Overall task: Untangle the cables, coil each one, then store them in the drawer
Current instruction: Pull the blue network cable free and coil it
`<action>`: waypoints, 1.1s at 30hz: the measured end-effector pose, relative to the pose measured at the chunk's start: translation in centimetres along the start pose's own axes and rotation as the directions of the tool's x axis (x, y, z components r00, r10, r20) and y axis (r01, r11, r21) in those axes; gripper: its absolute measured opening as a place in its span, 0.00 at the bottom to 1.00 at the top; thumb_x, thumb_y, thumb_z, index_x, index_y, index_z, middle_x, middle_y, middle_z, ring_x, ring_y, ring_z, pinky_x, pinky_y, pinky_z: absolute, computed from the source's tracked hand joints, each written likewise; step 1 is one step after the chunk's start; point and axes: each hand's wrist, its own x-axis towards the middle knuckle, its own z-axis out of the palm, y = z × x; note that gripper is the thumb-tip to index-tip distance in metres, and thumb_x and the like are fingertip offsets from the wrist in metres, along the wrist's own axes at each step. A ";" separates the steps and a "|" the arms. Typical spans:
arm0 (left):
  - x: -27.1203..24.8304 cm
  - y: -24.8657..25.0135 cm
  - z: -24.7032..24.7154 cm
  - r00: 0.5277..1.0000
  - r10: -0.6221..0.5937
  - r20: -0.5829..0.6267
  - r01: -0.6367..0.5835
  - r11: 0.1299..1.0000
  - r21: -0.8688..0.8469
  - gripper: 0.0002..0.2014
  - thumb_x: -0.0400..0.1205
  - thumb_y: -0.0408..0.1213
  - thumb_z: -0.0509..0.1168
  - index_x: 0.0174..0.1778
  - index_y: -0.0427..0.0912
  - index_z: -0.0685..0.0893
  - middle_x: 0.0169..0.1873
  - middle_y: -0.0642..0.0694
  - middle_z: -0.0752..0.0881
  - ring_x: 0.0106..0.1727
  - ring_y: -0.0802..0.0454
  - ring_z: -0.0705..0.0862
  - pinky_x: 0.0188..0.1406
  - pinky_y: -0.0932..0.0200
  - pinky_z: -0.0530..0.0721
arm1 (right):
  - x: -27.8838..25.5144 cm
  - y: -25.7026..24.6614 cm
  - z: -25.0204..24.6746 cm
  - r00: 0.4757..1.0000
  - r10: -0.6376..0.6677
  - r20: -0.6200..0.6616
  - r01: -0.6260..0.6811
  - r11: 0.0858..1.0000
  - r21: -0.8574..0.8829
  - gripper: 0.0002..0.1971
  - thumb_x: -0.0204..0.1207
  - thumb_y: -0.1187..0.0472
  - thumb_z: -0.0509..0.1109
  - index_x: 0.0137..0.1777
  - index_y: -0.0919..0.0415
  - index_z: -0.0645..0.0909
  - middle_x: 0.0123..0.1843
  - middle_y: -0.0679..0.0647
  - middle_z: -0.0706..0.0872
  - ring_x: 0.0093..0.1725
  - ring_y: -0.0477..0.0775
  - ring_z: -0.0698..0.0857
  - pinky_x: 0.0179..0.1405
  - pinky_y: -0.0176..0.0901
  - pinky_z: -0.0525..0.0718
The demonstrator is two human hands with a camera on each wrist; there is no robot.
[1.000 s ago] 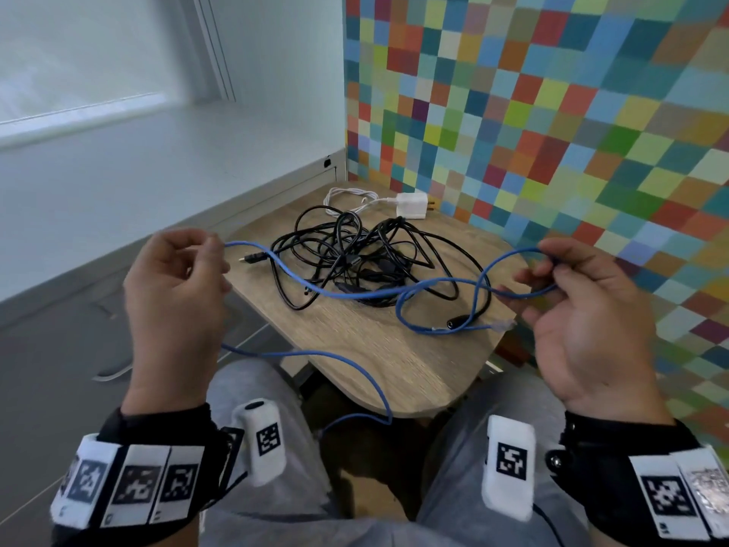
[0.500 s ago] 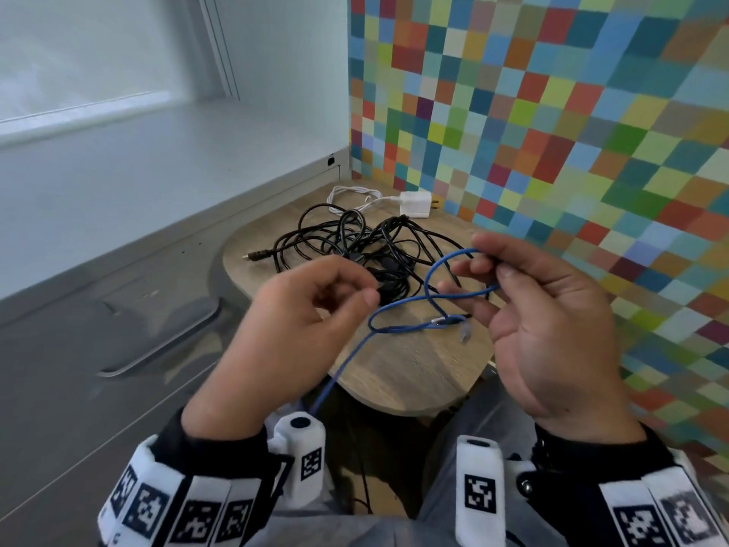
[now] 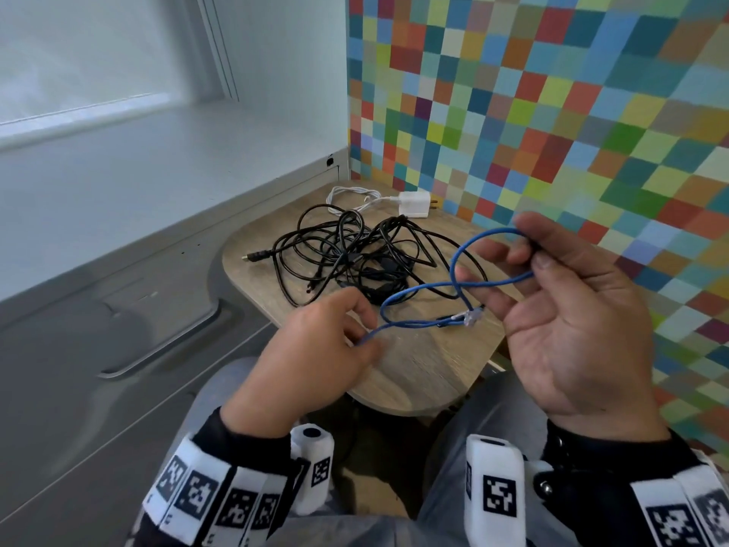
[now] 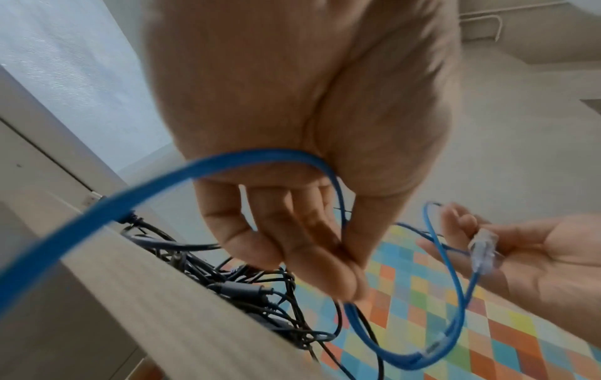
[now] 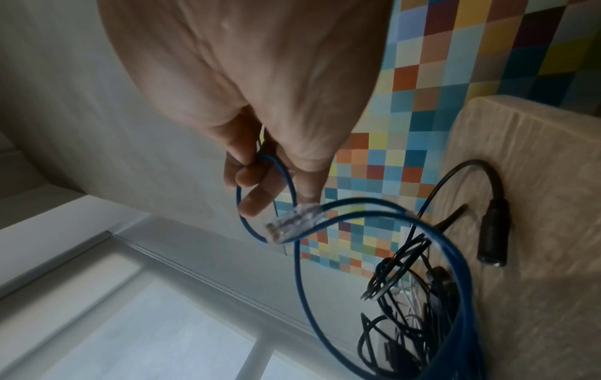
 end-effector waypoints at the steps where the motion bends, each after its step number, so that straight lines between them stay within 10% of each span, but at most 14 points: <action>1: 0.1 0.0 -0.1 0.999 0.001 -0.047 -0.004 0.997 -0.073 0.08 0.82 0.46 0.74 0.45 0.60 0.80 0.35 0.59 0.92 0.31 0.56 0.88 0.35 0.53 0.89 | 0.1 0.0 -0.2 1.000 -0.011 -0.005 0.011 1.000 -0.009 0.23 0.87 0.73 0.54 0.54 0.58 0.93 0.43 0.56 0.83 0.49 0.59 0.89 0.59 0.68 0.90; 4: 0.1 -0.5 -1.5 0.955 -0.009 -0.296 -0.083 0.952 -0.296 0.05 0.86 0.37 0.70 0.47 0.52 0.86 0.31 0.50 0.91 0.24 0.50 0.84 0.26 0.56 0.83 | 0.3 -0.2 -1.1 0.997 -0.067 -0.039 0.064 0.996 -0.069 0.24 0.88 0.74 0.53 0.55 0.58 0.92 0.41 0.55 0.81 0.33 0.55 0.79 0.49 0.60 0.90; 9: 0.3 -2.4 -4.5 0.700 -0.112 -0.705 -0.355 0.802 -0.480 0.06 0.87 0.32 0.68 0.46 0.45 0.85 0.30 0.46 0.89 0.24 0.49 0.82 0.24 0.58 0.81 | 0.6 -0.4 -2.8 0.988 -0.131 -0.080 0.113 0.972 -0.205 0.23 0.81 0.73 0.54 0.55 0.58 0.91 0.34 0.54 0.74 0.25 0.54 0.64 0.35 0.45 0.80; 17: -0.3 -2.1 -6.1 0.470 -0.238 -0.850 -0.561 0.663 -0.496 0.04 0.88 0.36 0.64 0.51 0.49 0.82 0.37 0.45 0.90 0.29 0.46 0.88 0.28 0.57 0.78 | 0.8 1.2 -4.1 0.996 -0.077 -0.050 0.026 0.762 -0.647 0.15 0.87 0.66 0.66 0.52 0.49 0.93 0.26 0.49 0.74 0.27 0.57 0.67 0.28 0.58 0.70; 21: -0.6 -1.5 -6.2 0.498 -0.207 -0.842 -0.584 0.638 -0.502 0.05 0.89 0.35 0.63 0.50 0.50 0.83 0.37 0.48 0.91 0.31 0.46 0.88 0.29 0.58 0.77 | 1.0 1.6 -3.8 0.999 -0.017 -0.042 -0.016 0.724 -0.689 0.14 0.86 0.64 0.70 0.53 0.44 0.93 0.32 0.47 0.81 0.29 0.51 0.74 0.34 0.52 0.80; 28: -1.5 0.6 -5.1 0.708 0.057 -0.703 -0.579 0.616 -0.533 0.06 0.88 0.27 0.62 0.53 0.40 0.84 0.38 0.42 0.91 0.28 0.44 0.86 0.29 0.57 0.78 | 0.4 1.7 -1.6 0.995 0.087 0.052 -0.024 0.700 -0.714 0.19 0.81 0.67 0.75 0.60 0.39 0.89 0.47 0.47 0.90 0.44 0.50 0.90 0.49 0.44 0.90; 33: -2.0 2.2 -4.0 0.838 0.220 -0.499 -0.463 0.771 -0.437 0.09 0.84 0.29 0.66 0.50 0.47 0.88 0.36 0.46 0.93 0.19 0.52 0.71 0.21 0.62 0.71 | -0.2 1.0 0.0 0.996 0.001 0.094 0.075 0.599 -0.797 0.39 0.69 0.46 0.81 0.81 0.34 0.71 0.71 0.39 0.82 0.68 0.40 0.84 0.65 0.38 0.80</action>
